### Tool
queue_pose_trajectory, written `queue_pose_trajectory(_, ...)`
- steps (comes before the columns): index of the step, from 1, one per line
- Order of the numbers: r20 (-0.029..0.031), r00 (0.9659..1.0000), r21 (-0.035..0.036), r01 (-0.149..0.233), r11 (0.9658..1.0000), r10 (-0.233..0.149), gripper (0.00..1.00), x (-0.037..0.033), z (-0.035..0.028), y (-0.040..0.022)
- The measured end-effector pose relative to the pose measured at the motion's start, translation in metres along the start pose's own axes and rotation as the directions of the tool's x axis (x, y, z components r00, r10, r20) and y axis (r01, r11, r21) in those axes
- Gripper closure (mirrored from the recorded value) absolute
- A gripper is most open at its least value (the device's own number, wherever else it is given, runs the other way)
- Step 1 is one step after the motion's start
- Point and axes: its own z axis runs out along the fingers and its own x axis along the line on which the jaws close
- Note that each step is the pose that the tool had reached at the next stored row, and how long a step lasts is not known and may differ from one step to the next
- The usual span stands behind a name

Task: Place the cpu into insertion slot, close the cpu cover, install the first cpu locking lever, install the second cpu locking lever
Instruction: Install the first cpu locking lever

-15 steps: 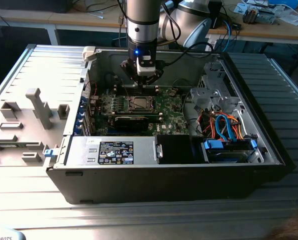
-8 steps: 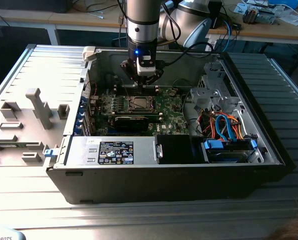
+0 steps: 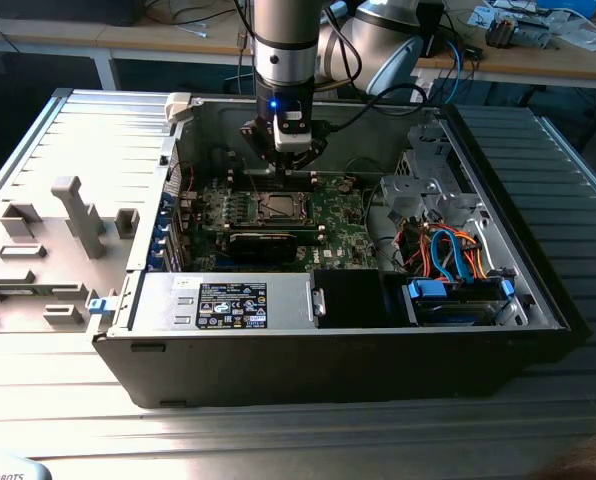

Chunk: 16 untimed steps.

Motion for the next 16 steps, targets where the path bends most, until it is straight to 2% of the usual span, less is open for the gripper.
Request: queue_pose_trajectory(16,0.0000,0.9999,-0.0003,0.014,0.9999,-0.014,0.89,0.0000,0.0000,0.0000)
